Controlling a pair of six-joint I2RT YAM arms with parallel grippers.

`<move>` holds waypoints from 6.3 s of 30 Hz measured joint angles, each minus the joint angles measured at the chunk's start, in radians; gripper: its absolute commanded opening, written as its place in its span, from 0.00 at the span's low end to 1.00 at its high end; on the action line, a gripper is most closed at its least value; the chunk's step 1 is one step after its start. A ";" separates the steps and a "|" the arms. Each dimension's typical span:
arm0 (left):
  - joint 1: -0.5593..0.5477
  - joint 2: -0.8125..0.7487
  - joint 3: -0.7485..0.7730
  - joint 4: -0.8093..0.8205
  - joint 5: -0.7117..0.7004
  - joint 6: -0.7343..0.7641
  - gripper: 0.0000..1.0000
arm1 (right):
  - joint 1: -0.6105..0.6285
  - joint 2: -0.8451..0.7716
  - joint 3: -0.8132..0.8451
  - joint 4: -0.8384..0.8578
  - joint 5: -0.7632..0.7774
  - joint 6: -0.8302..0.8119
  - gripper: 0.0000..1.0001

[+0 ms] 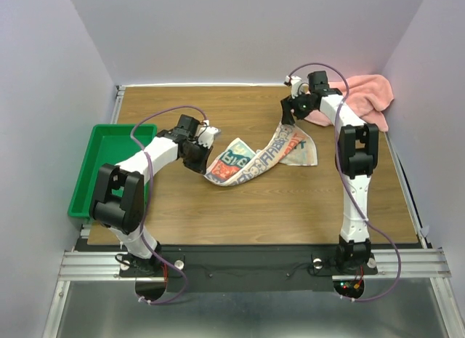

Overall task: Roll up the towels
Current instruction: Flatten the towel

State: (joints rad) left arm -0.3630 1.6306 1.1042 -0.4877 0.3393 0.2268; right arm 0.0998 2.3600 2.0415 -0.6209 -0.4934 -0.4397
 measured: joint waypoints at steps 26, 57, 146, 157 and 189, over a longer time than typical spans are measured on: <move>0.138 -0.106 0.208 -0.084 0.014 -0.062 0.00 | -0.075 -0.590 -0.278 0.003 -0.075 0.044 0.00; 0.149 -0.048 0.429 -0.121 -0.207 -0.503 0.48 | -0.093 -0.863 -0.826 0.191 0.137 0.145 0.61; 0.227 -0.177 0.291 0.232 -0.020 0.151 0.80 | -0.199 -0.468 -0.230 -0.208 0.003 0.008 1.00; 0.221 0.158 0.462 0.177 -0.021 0.189 0.54 | -0.183 -0.209 -0.105 -0.156 0.076 0.078 0.66; 0.221 0.378 0.461 0.060 0.003 0.203 0.48 | -0.156 -0.119 -0.239 -0.223 0.022 0.049 0.16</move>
State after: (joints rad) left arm -0.1421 2.0087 1.5650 -0.4278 0.3428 0.4301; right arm -0.0559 2.2414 1.8027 -0.8436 -0.4717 -0.3908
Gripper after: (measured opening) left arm 0.473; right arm 0.252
